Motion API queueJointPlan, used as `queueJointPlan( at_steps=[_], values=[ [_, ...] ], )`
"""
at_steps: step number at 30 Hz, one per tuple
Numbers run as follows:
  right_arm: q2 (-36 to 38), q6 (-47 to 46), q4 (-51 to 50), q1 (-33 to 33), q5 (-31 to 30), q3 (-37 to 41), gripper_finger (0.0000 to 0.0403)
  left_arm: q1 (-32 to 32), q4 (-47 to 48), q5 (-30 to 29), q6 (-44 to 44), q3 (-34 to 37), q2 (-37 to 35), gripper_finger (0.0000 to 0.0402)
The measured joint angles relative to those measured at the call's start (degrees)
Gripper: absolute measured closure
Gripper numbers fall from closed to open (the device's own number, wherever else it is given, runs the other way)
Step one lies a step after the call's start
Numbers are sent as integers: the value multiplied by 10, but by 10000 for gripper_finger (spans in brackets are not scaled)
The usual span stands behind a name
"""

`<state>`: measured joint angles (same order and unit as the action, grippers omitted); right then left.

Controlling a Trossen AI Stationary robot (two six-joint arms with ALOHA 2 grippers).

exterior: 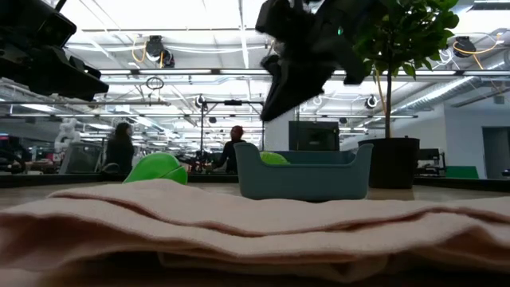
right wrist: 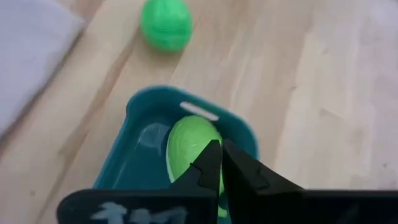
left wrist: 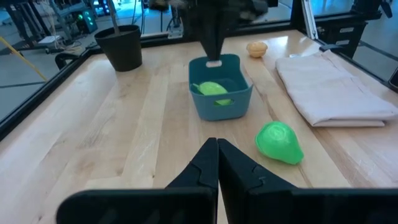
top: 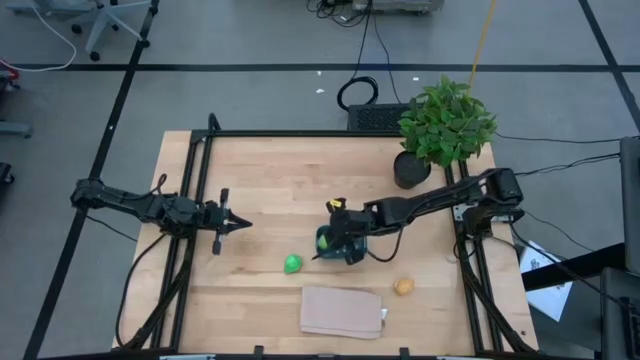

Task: Pick and placing Produce into tupperware
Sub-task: Put the green pear into the blue bin

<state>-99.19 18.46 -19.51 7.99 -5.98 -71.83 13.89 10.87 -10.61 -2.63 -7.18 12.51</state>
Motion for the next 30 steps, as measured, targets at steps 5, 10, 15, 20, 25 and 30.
queueJointPlan(
  at_steps=[5, 10, 15, 20, 25, 30],
  values=[
    [59, -28, -30, -7, -1, 0, 402, 0, 0, 0, -2, 0, 1, 398],
    [124, -42, -46, -16, -24, 0, 402, 0, 0, 0, -5, 0, 1, 398],
    [191, -62, -63, -16, -83, 0, 402, 0, -1, -1, -7, 0, 1, 398],
    [246, -109, -71, -16, -90, 0, 402, 0, -3, -24, -7, 0, 1, 398],
    [296, -138, -95, -15, -89, 0, 403, 0, -3, -32, -7, 0, 1, 398],
    [350, -146, -109, -4, -88, 1, 403, 0, -4, -35, -6, 0, 1, 398]
  ],
)
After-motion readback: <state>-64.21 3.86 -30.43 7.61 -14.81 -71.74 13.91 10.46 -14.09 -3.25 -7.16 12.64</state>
